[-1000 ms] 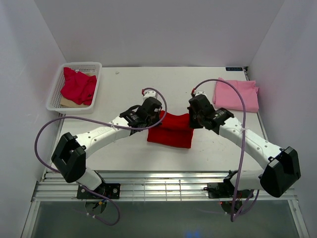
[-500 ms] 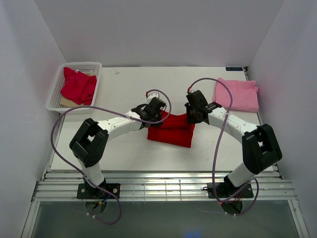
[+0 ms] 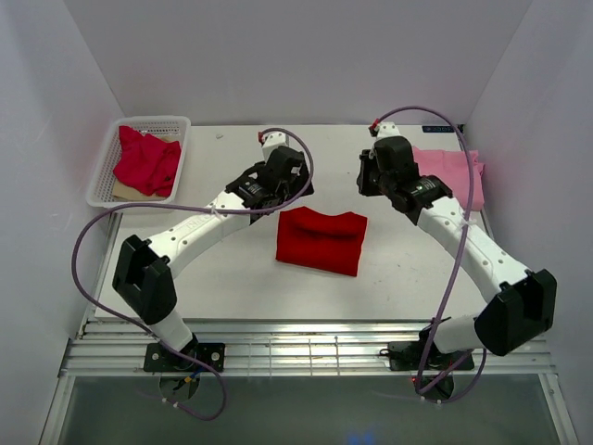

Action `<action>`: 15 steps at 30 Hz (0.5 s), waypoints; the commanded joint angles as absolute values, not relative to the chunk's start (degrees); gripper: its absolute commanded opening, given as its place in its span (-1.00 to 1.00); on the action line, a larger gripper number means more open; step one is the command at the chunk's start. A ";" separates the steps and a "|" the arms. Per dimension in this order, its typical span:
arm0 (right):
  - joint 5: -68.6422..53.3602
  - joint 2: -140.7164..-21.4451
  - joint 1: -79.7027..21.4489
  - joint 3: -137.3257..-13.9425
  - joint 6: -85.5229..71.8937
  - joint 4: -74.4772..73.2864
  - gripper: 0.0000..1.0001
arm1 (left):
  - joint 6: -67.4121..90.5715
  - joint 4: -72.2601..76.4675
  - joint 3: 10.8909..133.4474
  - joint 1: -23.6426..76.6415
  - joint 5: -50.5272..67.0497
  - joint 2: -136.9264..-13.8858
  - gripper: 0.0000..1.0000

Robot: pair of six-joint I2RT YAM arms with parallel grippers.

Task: Fold and stack the t-shirts
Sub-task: Fold the long partially folded tshirt into a neat square, then smooth out wrinkles on the folded tshirt

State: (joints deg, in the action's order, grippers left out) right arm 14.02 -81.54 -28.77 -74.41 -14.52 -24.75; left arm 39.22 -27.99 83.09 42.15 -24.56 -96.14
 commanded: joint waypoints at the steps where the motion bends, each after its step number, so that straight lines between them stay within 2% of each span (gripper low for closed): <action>1: 4.61 -79.28 -29.09 -68.58 -16.34 -25.83 -0.62 | 41.74 -28.39 80.17 43.94 -21.10 -92.99 0.49; 2: 2.66 -79.10 -29.09 -67.08 -17.74 -25.84 -0.84 | 42.36 -28.39 79.37 45.16 -19.44 -93.25 0.08; 3: 1.33 -78.93 -29.27 -65.58 -18.45 -25.93 -0.85 | 43.84 -27.87 78.58 45.52 -17.86 -93.43 -0.58; 4: -1.99 -79.01 -29.70 -63.91 -18.89 -25.49 -0.84 | 44.47 -27.25 77.62 45.96 -16.19 -93.95 -1.00; 8: -7.02 -80.15 -30.06 -56.44 -21.09 -21.90 -0.85 | 44.38 -20.75 70.68 48.69 -11.17 -95.18 -1.00; 15: -9.84 -84.46 -30.85 -56.16 -21.80 -19.95 -0.84 | 43.60 -15.83 70.04 48.95 -7.21 -99.75 -1.00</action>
